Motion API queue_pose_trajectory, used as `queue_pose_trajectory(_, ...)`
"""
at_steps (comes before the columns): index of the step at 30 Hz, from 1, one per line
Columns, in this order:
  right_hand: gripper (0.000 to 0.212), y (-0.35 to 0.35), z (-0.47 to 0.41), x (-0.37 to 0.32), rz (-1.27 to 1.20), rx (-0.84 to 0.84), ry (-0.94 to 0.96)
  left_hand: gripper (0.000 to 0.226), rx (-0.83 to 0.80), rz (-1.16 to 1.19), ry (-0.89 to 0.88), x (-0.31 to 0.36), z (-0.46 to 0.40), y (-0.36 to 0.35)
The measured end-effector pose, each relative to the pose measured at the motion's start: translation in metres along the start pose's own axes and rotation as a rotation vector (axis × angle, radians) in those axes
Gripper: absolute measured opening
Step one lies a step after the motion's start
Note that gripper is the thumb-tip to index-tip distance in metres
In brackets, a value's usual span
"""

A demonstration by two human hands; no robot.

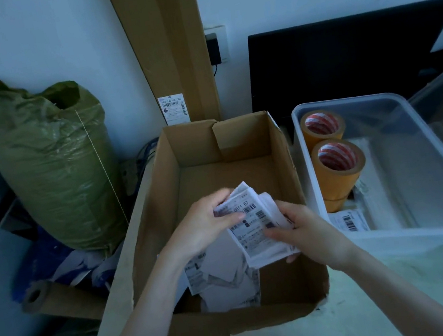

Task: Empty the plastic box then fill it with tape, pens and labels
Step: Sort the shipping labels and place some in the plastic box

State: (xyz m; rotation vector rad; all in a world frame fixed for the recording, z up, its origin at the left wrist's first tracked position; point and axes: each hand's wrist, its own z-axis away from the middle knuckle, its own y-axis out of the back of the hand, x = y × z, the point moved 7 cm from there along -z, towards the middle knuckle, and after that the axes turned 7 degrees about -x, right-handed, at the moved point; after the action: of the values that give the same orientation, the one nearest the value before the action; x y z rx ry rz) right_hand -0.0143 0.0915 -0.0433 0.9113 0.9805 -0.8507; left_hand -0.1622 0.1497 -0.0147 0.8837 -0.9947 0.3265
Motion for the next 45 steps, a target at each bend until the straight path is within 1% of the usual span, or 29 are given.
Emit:
queue_pose_trajectory(1, 0.018, 0.002, -0.002, 0.0, 0.022, 0.018, 0.0, 0.016, 0.004, 0.0, -0.008, 0.0, 0.0, -0.001)
queue_pose_trajectory(2, 0.015, 0.004, -0.003, 0.0, 0.02, 0.05, -0.003, 0.011, 0.04, 0.015, -0.013, -0.002, 0.001, 0.001)
queue_pose_trajectory(5, 0.008, 0.011, -0.007, 0.003, -0.028, 0.159, -0.02, 0.008, 0.16, 0.101, -0.013, -0.012, 0.001, 0.004)
queue_pose_trajectory(7, 0.003, 0.012, -0.014, 0.001, 0.116, 0.195, -0.004, 0.007, 0.178, 0.145, 0.037, -0.027, 0.001, 0.004)
queue_pose_trajectory(9, 0.005, 0.006, -0.029, 0.001, 0.271, 0.192, 0.008, 0.009, 0.168, 0.128, 0.123, -0.052, -0.002, 0.004)
queue_pose_trajectory(11, 0.008, -0.004, -0.052, 0.007, 0.362, 0.172, 0.008, 0.014, 0.176, 0.122, 0.209, -0.077, -0.005, 0.004)
queue_pose_trajectory(13, 0.012, -0.017, -0.08, 0.017, 0.433, 0.134, -0.022, 0.023, 0.194, 0.218, 0.284, -0.099, -0.008, 0.001)
queue_pose_trajectory(15, 0.016, -0.03, -0.104, 0.032, 0.45, 0.089, -0.095, 0.024, 0.185, 0.327, 0.361, -0.122, -0.011, -0.007)
queue_pose_trajectory(16, 0.018, -0.035, -0.112, 0.04, 0.441, 0.074, -0.136, 0.025, 0.162, 0.327, 0.392, -0.133, -0.014, -0.012)
queue_pose_trajectory(18, 0.021, -0.044, -0.119, 0.058, 0.406, 0.042, -0.214, 0.042, 0.12, 0.26, 0.483, -0.154, -0.018, -0.022)
queue_pose_trajectory(20, 0.025, -0.051, -0.119, 0.071, 0.38, 0.015, -0.265, 0.057, 0.128, 0.17, 0.55, -0.164, -0.018, -0.027)
queue_pose_trajectory(22, 0.03, -0.054, -0.12, 0.078, 0.38, -0.007, -0.282, 0.06, 0.141, 0.166, 0.527, -0.164, -0.021, -0.029)
queue_pose_trajectory(24, 0.034, -0.055, -0.121, 0.08, 0.383, -0.026, -0.299, 0.057, 0.117, 0.183, 0.509, -0.163, -0.025, -0.033)
queue_pose_trajectory(25, 0.035, -0.055, -0.121, 0.081, 0.388, -0.039, -0.311, 0.056, 0.099, 0.219, 0.5, -0.164, -0.028, -0.036)
queue_pose_trajectory(27, 0.036, -0.058, -0.121, 0.085, 0.4, -0.071, -0.334, 0.058, 0.084, 0.392, 0.45, -0.164, -0.03, -0.043)
queue_pose_trajectory(29, 0.033, -0.06, -0.12, 0.087, 0.427, -0.086, -0.344, 0.06, 0.118, 0.55, 0.407, -0.165, -0.03, -0.045)
queue_pose_trajectory(30, 0.029, -0.06, -0.12, 0.088, 0.446, -0.083, -0.345, 0.059, 0.149, 0.591, 0.397, -0.166, -0.031, -0.043)
queue_pose_trajectory(32, 0.018, -0.058, -0.12, 0.088, 0.456, -0.074, -0.351, 0.051, 0.217, 0.587, 0.402, -0.17, -0.033, -0.036)
queue_pose_trajectory(33, 0.013, -0.056, -0.12, 0.087, 0.438, -0.066, -0.358, 0.048, 0.243, 0.532, 0.437, -0.173, -0.033, -0.032)
queue_pose_trajectory(34, 0.011, -0.053, -0.12, 0.086, 0.408, -0.054, -0.366, 0.049, 0.245, 0.42, 0.49, -0.178, -0.033, -0.03)
queue_pose_trajectory(35, 0.011, -0.049, -0.119, 0.085, 0.37, -0.029, -0.372, 0.053, 0.192, 0.243, 0.561, -0.182, -0.033, -0.032)
queue_pose_trajectory(36, 0.012, -0.044, -0.118, 0.085, 0.329, 0.004, -0.384, 0.06, 0.093, 0.03, 0.635, -0.185, -0.031, -0.037)
queue_pose_trajectory(37, 0.012, -0.038, -0.115, 0.085, 0.282, 0.043, -0.395, 0.069, 0.007, -0.17, 0.684, -0.186, -0.029, -0.043)
queue_pose_trajectory(38, 0.013, -0.033, -0.112, 0.086, 0.232, 0.079, -0.408, 0.078, -0.052, -0.309, 0.704, -0.184, -0.026, -0.049)
queue_pose_trajectory(40, 0.015, -0.024, -0.107, 0.086, 0.118, 0.156, -0.422, 0.087, -0.111, -0.477, 0.686, -0.179, -0.025, -0.06)
queue_pose_trajectory(43, 0.021, -0.012, -0.1, 0.078, -0.073, 0.261, -0.394, 0.088, -0.14, -0.693, 0.609, -0.173, -0.03, -0.068)
queue_pose_trajectory(45, 0.022, -0.008, -0.093, 0.067, -0.187, 0.297, -0.343, 0.087, -0.161, -0.796, 0.577, -0.168, -0.032, -0.07)
